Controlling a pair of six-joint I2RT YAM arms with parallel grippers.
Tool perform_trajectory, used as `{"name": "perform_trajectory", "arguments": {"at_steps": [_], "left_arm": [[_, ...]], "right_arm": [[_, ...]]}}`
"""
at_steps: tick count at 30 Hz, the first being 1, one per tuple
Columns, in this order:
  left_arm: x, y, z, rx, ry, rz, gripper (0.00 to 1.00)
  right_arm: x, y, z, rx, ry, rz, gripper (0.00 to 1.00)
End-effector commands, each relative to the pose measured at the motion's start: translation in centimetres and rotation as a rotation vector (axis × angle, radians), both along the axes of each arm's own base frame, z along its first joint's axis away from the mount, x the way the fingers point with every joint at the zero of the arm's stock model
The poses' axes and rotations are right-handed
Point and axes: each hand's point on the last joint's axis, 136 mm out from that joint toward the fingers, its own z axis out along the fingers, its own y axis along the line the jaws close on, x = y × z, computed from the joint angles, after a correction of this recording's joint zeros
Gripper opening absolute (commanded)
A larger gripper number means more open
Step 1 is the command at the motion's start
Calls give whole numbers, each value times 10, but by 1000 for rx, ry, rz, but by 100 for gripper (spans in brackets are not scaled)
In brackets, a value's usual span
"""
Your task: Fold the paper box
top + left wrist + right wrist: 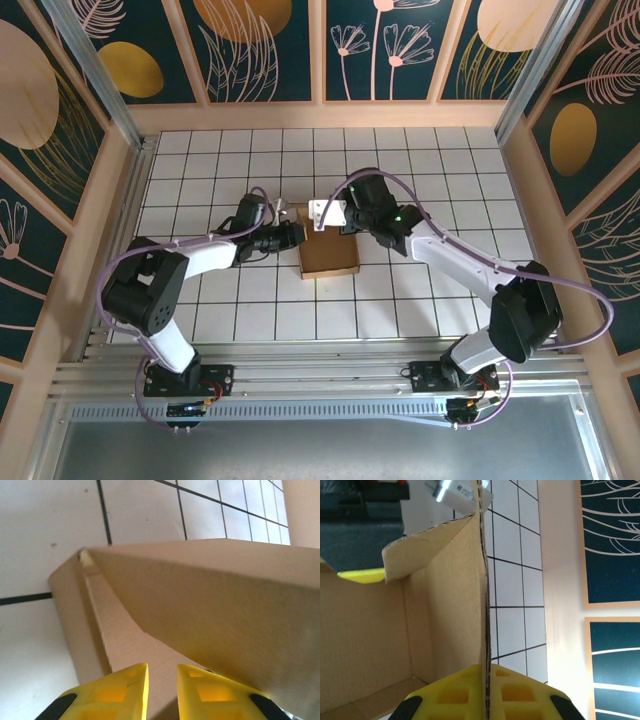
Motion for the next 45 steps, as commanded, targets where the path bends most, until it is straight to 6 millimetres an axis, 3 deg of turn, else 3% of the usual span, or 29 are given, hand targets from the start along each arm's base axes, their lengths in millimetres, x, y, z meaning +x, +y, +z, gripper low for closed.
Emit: {"name": "perform_trajectory", "arguments": {"at_steps": [1, 5, 12, 16, 18, 21, 23, 25, 26, 30, 33, 35, 37, 39, 40, 42, 43, 45], "left_arm": [[-3, 12, 12, 69, -65, 24, 23], [-4, 26, 23, 117, -132, 53, 23], [-17, 29, 33, 91, -174, 40, 22], [-22, 48, 50, 127, -238, 103, 24], [-23, 63, 67, 155, -301, 163, 24], [-30, 67, 120, 124, -506, 136, 31], [-46, 51, 158, 89, -700, -27, 50], [-54, 46, 185, 109, -822, -104, 57], [-54, 46, 195, 129, -866, -119, 59], [-47, 45, 223, 172, -940, -132, 61], [-46, 34, 233, 164, -978, -203, 71], [-47, 22, 235, 195, -1007, -280, 72], [-48, 13, 240, 245, -1039, -323, 73], [-51, 5, 247, 279, -1067, -373, 73], [-54, -1, 247, 291, -1066, -411, 73], [-54, -13, 238, 350, -1037, -481, 74], [-53, -20, 226, 406, -1003, -523, 74], [-48, -32, 199, 551, -946, -591, 74]], "right_arm": [[-11, -7, -18, -25, 17, -25, 7], [-22, -12, -21, -29, -28, 1, 7], [-30, -15, -23, -19, -30, -2, 7], [-30, -12, -21, -11, -28, 7, 7], [-30, -10, -20, -5, -27, 16, 7], [-27, -6, -17, -5, -28, 23, 9], [-26, -2, -17, -6, -10, 30, 14], [-26, 2, -15, 4, 19, 44, 21], [-27, 5, -12, 22, 39, 46, 30], [-35, 13, 3, 92, 94, 69, 53], [-39, 16, 35, 213, 80, 54, 66], [-40, 11, 66, 368, 91, -4, 73], [-37, -5, 95, 574, 141, -108, 80], [-17, -51, 124, 912, 212, -364, 88], [-4, -86, 127, 1093, 277, -521, 86], [18, -146, 103, 1340, 494, -762, 76], [27, -170, 80, 1415, 633, -866, 71], [34, -194, 39, 1459, 848, -982, 69]]}}
